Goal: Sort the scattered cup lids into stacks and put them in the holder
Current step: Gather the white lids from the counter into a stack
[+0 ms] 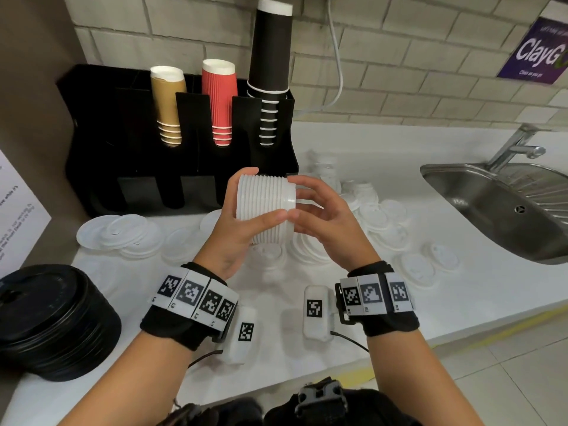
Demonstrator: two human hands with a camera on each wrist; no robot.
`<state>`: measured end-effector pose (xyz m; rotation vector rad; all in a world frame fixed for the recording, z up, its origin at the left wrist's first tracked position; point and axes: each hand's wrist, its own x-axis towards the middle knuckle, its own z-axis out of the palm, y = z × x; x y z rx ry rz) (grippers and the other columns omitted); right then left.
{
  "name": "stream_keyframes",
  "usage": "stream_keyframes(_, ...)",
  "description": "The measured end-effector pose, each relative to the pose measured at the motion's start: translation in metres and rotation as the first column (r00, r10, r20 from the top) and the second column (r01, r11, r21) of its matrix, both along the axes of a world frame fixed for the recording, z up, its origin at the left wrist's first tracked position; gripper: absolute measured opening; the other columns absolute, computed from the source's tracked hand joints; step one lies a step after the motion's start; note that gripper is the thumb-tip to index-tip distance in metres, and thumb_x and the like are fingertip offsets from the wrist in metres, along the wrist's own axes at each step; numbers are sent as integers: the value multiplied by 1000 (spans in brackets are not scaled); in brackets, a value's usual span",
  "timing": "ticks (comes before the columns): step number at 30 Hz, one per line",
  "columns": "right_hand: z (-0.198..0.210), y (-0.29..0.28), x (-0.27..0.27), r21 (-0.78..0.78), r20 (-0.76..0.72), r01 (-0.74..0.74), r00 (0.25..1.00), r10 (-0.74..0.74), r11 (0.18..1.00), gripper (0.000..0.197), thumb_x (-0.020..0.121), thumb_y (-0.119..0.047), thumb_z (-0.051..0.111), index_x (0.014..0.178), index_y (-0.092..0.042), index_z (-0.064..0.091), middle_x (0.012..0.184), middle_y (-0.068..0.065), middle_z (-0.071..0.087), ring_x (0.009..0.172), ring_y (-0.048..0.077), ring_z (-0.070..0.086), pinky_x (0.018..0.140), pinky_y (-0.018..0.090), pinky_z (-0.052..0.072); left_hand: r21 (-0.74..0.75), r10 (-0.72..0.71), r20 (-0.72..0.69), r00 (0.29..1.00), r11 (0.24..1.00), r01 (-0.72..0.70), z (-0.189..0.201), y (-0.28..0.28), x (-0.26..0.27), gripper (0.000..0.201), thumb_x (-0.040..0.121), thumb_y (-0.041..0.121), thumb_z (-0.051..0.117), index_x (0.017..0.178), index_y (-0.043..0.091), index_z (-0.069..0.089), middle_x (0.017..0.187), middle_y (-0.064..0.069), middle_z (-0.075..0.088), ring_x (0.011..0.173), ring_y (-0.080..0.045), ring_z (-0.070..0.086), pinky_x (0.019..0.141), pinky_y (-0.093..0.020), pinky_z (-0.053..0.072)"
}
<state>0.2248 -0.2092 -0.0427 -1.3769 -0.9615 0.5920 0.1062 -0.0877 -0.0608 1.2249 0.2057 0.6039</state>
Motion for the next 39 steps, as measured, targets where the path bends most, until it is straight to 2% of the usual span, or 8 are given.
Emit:
stream_keyframes(6,7,5,15,-54,33,-58,998,59,997,48,84,-26,68,130,-32,54,122,4,61,112,23,62,89,41,56,-74,15,19,1000,997,-13,5,-1,11,88,54,26,80,130,35,36,138,-13,44,127,-31,49,86,-43,55)
stream_keyframes(11,18,6,49,-283,84,-125,984,154,951,46,96,-47,46,139,-32,43,129,-11,61,124,7,53,104,34,46,-160,101,37,994,983,-94,2,2,19,78,68,11,72,134,29,34,131,-5,47,124,-28,50,85,-44,55)
stream_keyframes(15,5,2,82,-723,505,177,795,337,668,65,80,-48,71,138,-32,45,140,-9,48,131,16,41,106,32,36,-176,163,34,986,972,-154,1,12,18,72,68,11,71,127,35,37,123,3,50,115,-18,54,81,-41,55)
stream_keyframes(17,-8,2,89,-835,510,259,695,507,485,85,68,-44,82,140,-37,37,142,-7,43,131,20,34,106,38,36,-169,172,27,985,972,-165,1,15,16,73,68,12,71,128,35,37,124,3,50,116,-18,53,83,-41,55)
stream_keyframes(20,-23,8,96,-876,468,268,674,572,402,90,63,-39,86,137,-45,35,138,-3,43,127,26,33,104,47,39,-161,196,22,980,969,-190,1,18,15,72,68,14,71,126,37,37,124,5,51,115,-17,54,80,-38,55)
stream_keyframes(25,-34,12,100,-846,524,284,603,601,451,77,66,-35,84,130,-40,44,125,-5,48,118,22,37,98,38,38,-148,199,0,980,969,-197,-1,15,13,70,67,14,71,124,40,38,125,3,49,118,-20,52,87,-44,55)
stream_keyframes(32,-5,-7,84,-425,285,-7,948,141,905,55,67,-33,82,113,-45,54,110,-7,55,91,2,62,79,19,49,-139,194,-40,980,970,-197,-3,9,9,74,66,15,72,128,37,37,133,-4,45,122,-25,49,88,-50,53)
stream_keyframes(39,-4,1,30,-76,67,-44,997,49,996,51,75,-23,76,117,-39,53,117,7,58,105,26,63,89,37,55,-122,194,-22,981,973,-195,1,-2,13,73,67,13,72,128,35,37,133,-7,46,122,-27,51,86,-47,55)
